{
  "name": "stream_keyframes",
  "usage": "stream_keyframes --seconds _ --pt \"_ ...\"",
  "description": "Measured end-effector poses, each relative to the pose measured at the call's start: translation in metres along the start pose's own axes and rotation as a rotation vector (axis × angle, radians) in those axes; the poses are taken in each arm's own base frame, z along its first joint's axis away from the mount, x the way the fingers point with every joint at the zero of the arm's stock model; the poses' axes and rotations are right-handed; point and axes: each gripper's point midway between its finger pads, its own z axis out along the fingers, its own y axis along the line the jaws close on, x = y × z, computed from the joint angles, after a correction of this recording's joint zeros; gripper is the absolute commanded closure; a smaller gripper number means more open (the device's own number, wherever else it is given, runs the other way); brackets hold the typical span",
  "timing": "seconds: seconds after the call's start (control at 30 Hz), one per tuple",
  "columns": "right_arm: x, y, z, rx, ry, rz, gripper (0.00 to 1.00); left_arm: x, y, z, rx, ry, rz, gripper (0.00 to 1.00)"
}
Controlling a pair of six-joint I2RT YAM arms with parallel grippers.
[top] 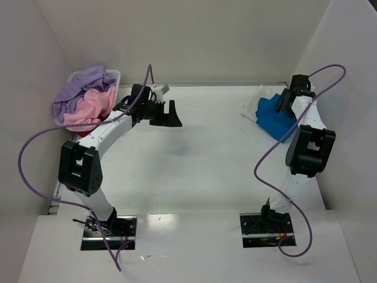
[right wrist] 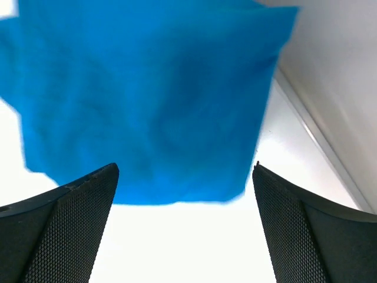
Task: Fold and stack the t-shirts
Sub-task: Put the neatly folded tshirt into the corner of the board with the right arm
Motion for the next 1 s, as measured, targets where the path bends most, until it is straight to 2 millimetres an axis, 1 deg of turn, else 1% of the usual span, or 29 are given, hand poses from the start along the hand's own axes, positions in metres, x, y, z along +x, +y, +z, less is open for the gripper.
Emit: stream_keyframes --seconds 0.1,0.13,0.23,0.27,0.37,0.43,0.5,0.57,0.67,0.73,0.77,0.8,0.87,0.93,1.0 --pt "-0.013 -0.003 -0.026 -0.023 -0.056 0.03 0.0 -0.02 -0.027 0.013 0.111 -0.029 0.066 0.0" --pt "-0.02 -0.003 -0.037 -0.036 -0.082 0.041 0.0 -0.026 -0.035 0.018 0.143 -0.043 0.097 0.0" --pt "-0.038 -0.001 -0.065 -0.085 -0.15 0.072 0.0 -0.047 -0.059 0.033 0.236 -0.077 0.176 0.0" --pt "-0.043 0.001 -0.073 -0.103 -0.169 0.081 0.0 -0.056 -0.068 0.041 0.27 -0.087 0.204 0.0" --pt "-0.048 0.006 -0.087 -0.163 -0.216 0.098 0.0 -0.083 -0.092 0.067 0.352 -0.12 0.273 0.0" --pt "-0.042 0.009 -0.087 -0.192 -0.223 0.103 0.0 -0.095 -0.104 0.087 0.394 -0.142 0.31 0.0" --pt "-0.034 0.013 -0.08 -0.212 -0.207 0.099 0.0 -0.099 -0.113 0.107 0.423 -0.14 0.33 0.0" --pt "-0.025 0.018 -0.071 -0.226 -0.175 0.096 0.0 -0.097 -0.121 0.129 0.446 -0.133 0.346 0.0" --pt "-0.019 0.026 -0.059 -0.248 -0.145 0.098 0.0 -0.098 -0.138 0.159 0.486 -0.13 0.374 0.0" --pt "-0.016 0.03 -0.056 -0.268 -0.137 0.105 0.0 -0.1 -0.152 0.179 0.52 -0.134 0.388 0.0" --pt "-0.015 0.031 -0.056 -0.275 -0.135 0.109 0.0 -0.106 -0.162 0.188 0.544 -0.158 0.407 0.0" --pt "-0.016 0.032 -0.056 -0.28 -0.138 0.11 0.0 -0.112 -0.172 0.195 0.567 -0.188 0.425 0.0" --pt "-0.017 0.033 -0.056 -0.284 -0.145 0.111 0.0 -0.118 -0.187 0.204 0.614 -0.251 0.439 0.0" --pt "-0.019 0.033 -0.055 -0.281 -0.151 0.111 0.0 -0.111 -0.197 0.211 0.637 -0.252 0.404 0.0" --pt "-0.02 0.032 -0.056 -0.28 -0.156 0.112 0.0 -0.105 -0.203 0.218 0.632 -0.253 0.382 0.0"
